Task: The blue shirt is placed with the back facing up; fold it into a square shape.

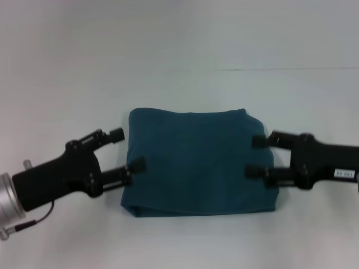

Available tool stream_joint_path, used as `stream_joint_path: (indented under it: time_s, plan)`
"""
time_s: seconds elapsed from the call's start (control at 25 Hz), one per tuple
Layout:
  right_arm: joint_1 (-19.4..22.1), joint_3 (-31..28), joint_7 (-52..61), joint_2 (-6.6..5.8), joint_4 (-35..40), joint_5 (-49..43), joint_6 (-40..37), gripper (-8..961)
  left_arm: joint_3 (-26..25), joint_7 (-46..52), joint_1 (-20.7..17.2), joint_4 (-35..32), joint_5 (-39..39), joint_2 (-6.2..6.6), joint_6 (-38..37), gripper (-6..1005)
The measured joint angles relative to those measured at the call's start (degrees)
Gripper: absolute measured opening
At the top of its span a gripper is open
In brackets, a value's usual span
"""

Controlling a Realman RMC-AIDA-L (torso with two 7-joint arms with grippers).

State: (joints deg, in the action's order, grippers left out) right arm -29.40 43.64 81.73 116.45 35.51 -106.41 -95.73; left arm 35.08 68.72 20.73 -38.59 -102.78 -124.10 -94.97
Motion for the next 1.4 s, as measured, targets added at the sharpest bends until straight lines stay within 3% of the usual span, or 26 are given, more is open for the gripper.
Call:
stream_joint_path:
  time_s: [0.48,0.76,1.4]
  plan:
    - [-3.1,0.9,1.8,0.59,0.0,-11.4,-1.5,892,0.5,3.0,0.8,-1.1,-9.2,0.24,-4.3,873]
    - [-4.4,1.3,4.3,0.46,0.0,-12.9,-1.5,889,1.1,8.4,2.3,-1.7,-12.9,0.59,-4.3,874]
    - [-4.6,1.3,6.0,0.0,0.0,-13.2,-1.5,889,2.0,10.2,2.9,-1.8,-13.4,0.78,-4.4,874]
